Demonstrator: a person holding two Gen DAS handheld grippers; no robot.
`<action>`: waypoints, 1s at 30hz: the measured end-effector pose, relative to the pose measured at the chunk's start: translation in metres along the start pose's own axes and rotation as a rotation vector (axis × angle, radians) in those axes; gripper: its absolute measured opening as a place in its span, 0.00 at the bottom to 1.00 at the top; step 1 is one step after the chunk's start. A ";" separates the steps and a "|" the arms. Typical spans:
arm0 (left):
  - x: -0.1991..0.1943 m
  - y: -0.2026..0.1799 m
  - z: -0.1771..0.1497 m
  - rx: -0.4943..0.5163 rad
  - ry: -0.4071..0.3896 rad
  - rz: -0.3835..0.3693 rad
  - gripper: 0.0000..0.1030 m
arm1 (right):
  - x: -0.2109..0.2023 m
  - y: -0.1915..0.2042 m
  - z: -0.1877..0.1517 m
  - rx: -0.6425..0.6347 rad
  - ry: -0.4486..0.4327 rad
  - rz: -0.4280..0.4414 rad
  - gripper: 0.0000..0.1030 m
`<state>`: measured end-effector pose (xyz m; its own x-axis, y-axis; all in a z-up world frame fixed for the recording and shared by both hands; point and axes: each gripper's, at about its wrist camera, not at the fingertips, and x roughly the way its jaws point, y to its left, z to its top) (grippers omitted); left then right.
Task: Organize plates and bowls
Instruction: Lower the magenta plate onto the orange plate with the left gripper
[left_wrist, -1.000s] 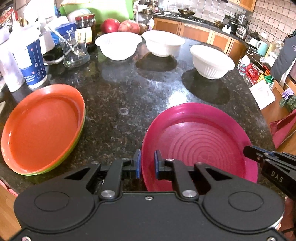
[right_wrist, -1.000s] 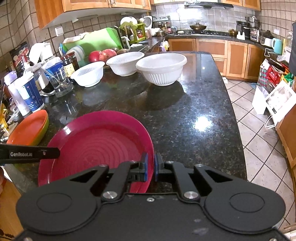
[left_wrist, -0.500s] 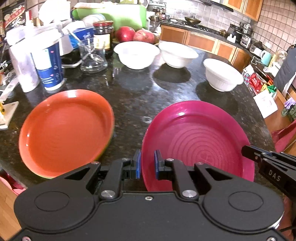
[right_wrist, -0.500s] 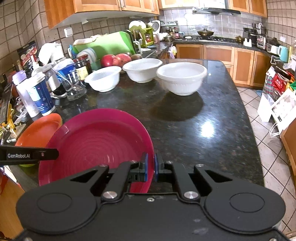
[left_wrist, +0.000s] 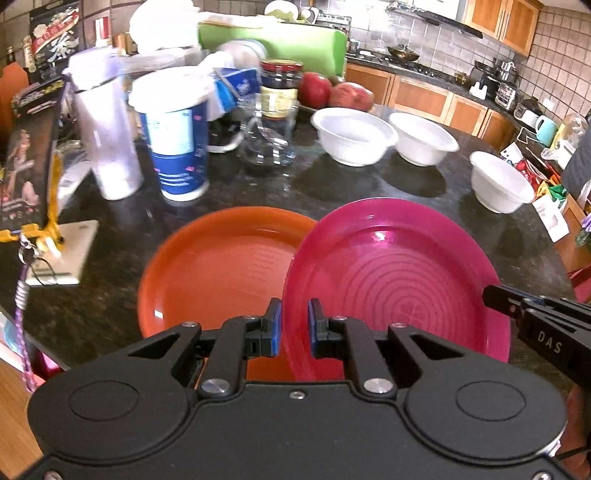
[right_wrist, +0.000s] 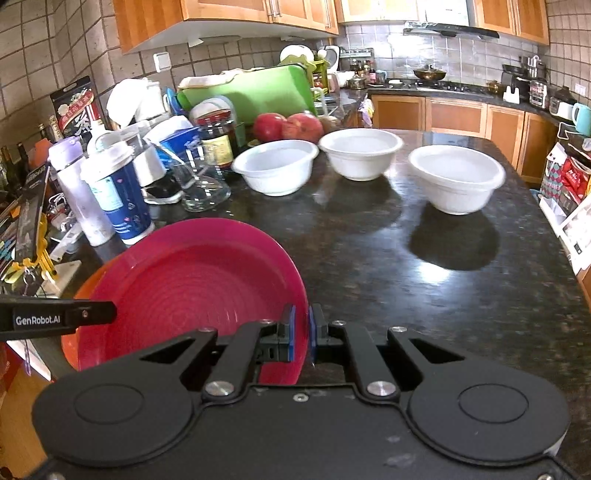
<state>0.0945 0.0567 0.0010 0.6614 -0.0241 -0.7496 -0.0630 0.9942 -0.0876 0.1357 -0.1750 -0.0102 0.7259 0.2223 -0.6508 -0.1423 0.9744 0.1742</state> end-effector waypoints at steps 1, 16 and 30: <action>0.000 0.006 0.000 0.000 -0.001 0.000 0.18 | 0.003 0.008 0.002 0.000 0.000 0.001 0.09; 0.010 0.086 0.016 0.009 0.006 -0.019 0.18 | 0.034 0.085 0.008 0.000 0.002 -0.019 0.10; 0.035 0.107 0.027 0.074 0.039 -0.102 0.18 | 0.049 0.104 0.004 0.058 0.012 -0.114 0.10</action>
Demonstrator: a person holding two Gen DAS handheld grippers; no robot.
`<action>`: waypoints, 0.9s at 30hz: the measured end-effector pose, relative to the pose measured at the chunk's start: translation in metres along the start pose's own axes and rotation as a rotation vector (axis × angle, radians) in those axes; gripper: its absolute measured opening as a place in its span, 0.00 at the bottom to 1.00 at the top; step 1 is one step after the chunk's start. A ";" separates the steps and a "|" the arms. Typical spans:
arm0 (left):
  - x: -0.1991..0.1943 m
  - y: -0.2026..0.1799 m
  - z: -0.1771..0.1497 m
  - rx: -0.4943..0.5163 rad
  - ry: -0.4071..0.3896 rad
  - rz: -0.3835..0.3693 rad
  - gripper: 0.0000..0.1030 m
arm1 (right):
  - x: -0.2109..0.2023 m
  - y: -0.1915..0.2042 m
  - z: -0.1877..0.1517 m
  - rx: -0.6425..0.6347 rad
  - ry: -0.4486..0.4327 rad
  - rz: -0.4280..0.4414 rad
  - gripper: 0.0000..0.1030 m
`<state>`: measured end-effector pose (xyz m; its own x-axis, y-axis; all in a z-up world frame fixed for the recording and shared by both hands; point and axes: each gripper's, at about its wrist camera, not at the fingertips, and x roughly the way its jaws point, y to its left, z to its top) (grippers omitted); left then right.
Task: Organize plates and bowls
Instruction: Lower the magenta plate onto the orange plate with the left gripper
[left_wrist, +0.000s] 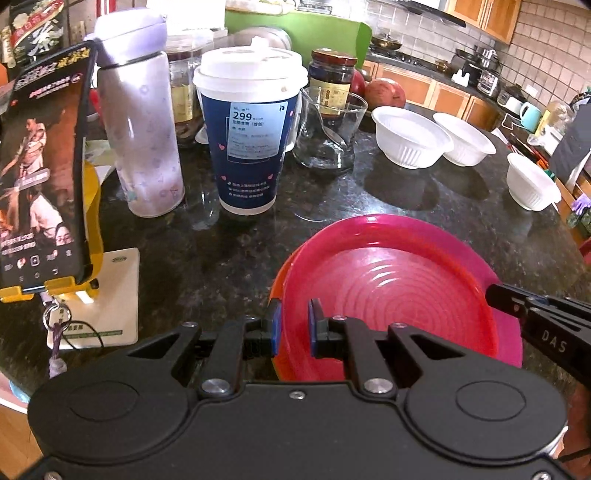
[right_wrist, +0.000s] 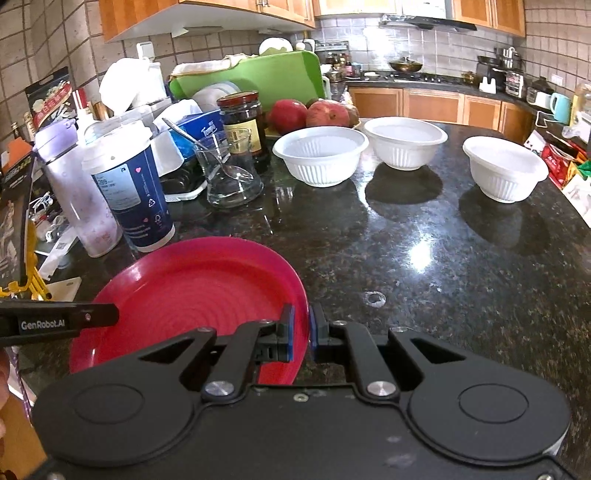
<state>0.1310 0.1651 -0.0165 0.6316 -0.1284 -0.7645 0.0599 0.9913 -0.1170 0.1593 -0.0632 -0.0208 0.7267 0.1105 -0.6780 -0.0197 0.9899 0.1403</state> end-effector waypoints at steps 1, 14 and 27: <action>0.001 0.001 0.001 0.001 0.002 -0.004 0.18 | 0.000 0.001 0.000 -0.001 -0.001 -0.004 0.10; 0.003 0.011 0.002 -0.006 0.009 -0.044 0.18 | 0.003 0.007 0.000 -0.008 -0.003 -0.026 0.13; -0.002 0.011 0.000 0.008 -0.024 -0.007 0.19 | 0.003 0.008 0.000 -0.015 0.003 0.005 0.17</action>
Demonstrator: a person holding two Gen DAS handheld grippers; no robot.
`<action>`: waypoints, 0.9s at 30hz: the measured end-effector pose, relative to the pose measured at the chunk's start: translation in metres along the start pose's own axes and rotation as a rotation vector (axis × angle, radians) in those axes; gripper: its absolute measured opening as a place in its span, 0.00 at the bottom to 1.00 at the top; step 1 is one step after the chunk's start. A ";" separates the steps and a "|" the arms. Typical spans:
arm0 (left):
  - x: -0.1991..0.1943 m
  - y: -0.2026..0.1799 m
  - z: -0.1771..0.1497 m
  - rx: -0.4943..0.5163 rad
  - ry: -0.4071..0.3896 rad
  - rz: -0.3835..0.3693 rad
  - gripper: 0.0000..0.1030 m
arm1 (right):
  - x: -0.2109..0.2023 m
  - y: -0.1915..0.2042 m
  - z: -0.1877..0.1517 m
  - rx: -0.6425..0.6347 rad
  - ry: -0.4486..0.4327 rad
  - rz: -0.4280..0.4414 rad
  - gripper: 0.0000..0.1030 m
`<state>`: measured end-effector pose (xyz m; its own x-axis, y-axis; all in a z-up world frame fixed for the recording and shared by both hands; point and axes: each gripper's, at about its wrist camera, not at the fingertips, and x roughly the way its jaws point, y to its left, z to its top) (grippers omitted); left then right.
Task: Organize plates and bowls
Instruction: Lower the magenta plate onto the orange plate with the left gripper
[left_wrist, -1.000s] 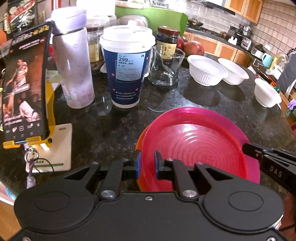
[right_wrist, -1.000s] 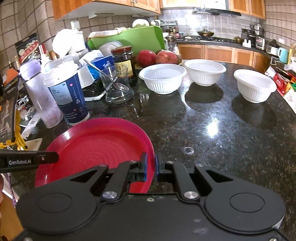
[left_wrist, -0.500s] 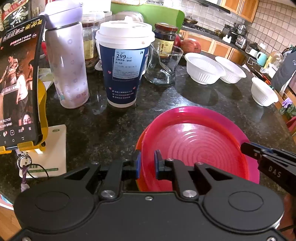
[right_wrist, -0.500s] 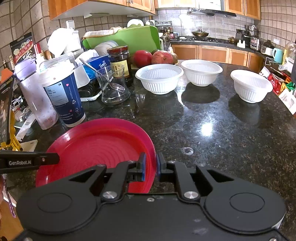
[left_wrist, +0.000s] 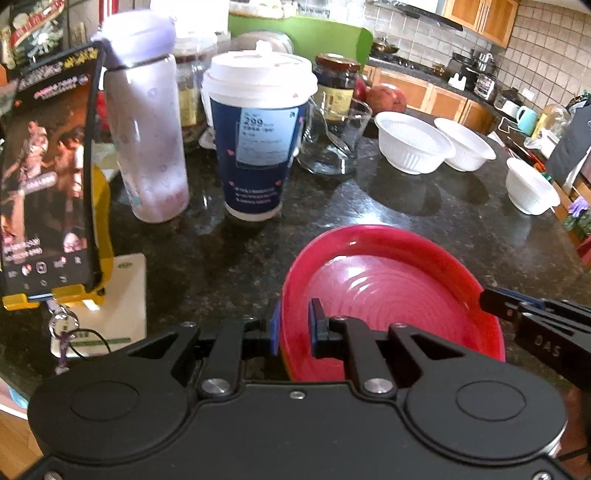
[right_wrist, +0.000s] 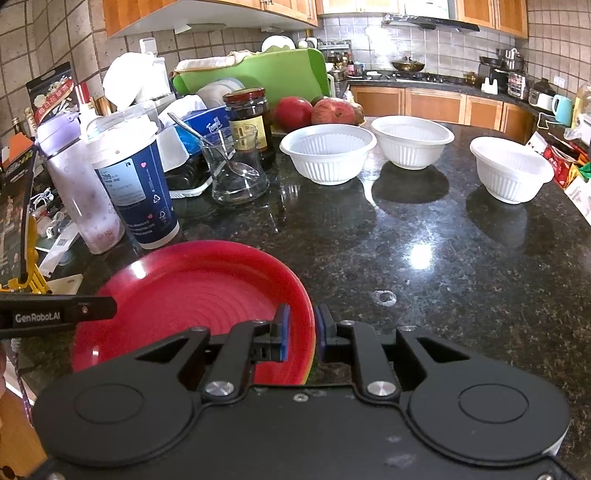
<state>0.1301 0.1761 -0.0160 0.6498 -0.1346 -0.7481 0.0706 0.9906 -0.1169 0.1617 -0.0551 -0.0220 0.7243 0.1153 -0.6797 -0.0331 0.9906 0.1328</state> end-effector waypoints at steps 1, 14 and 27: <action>-0.001 0.000 0.000 0.001 0.000 -0.003 0.19 | 0.000 0.000 0.000 -0.002 -0.002 0.000 0.17; -0.003 0.001 -0.002 -0.006 0.004 -0.005 0.19 | -0.005 0.001 0.000 -0.003 -0.013 0.014 0.17; -0.009 -0.001 0.001 -0.002 -0.015 -0.011 0.19 | -0.010 0.003 0.003 -0.015 -0.030 0.018 0.17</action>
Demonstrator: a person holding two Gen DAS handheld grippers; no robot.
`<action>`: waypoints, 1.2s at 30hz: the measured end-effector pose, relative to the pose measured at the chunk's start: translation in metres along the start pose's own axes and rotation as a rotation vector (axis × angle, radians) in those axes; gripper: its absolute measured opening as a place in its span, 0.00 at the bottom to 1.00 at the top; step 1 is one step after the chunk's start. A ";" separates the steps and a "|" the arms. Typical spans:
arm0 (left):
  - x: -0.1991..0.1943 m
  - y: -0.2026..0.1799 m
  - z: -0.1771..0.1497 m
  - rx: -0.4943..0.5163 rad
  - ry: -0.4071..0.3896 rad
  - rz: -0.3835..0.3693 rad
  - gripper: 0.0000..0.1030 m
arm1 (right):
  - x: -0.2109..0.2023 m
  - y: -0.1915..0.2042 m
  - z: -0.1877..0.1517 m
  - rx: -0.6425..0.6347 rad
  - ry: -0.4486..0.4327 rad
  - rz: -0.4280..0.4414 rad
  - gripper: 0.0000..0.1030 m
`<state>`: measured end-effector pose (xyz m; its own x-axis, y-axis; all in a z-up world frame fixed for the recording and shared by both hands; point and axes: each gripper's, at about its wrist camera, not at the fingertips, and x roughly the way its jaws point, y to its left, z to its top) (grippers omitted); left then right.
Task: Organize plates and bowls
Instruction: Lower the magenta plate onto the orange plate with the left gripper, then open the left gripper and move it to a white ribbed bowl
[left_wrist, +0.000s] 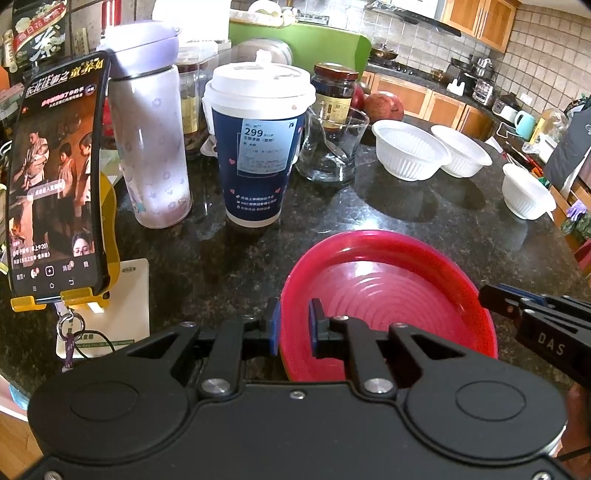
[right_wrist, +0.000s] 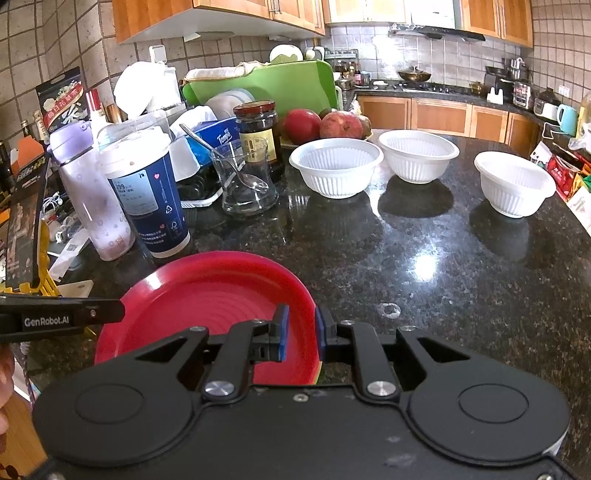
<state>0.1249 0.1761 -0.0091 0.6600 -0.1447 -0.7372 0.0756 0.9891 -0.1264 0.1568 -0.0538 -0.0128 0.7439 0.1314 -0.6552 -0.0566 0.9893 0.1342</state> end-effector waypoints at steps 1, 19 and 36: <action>-0.001 0.000 0.000 0.002 -0.003 -0.002 0.19 | 0.000 0.000 0.000 -0.002 -0.002 -0.001 0.17; -0.022 -0.034 0.009 0.070 -0.133 -0.029 0.28 | -0.026 -0.031 0.004 0.048 -0.087 -0.030 0.28; -0.004 -0.160 0.042 0.089 -0.178 -0.129 0.39 | -0.061 -0.170 0.027 0.046 -0.143 -0.087 0.29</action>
<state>0.1415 0.0198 0.0416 0.7616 -0.2706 -0.5888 0.2281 0.9624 -0.1472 0.1394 -0.2321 0.0242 0.8321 0.0324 -0.5536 0.0396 0.9923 0.1176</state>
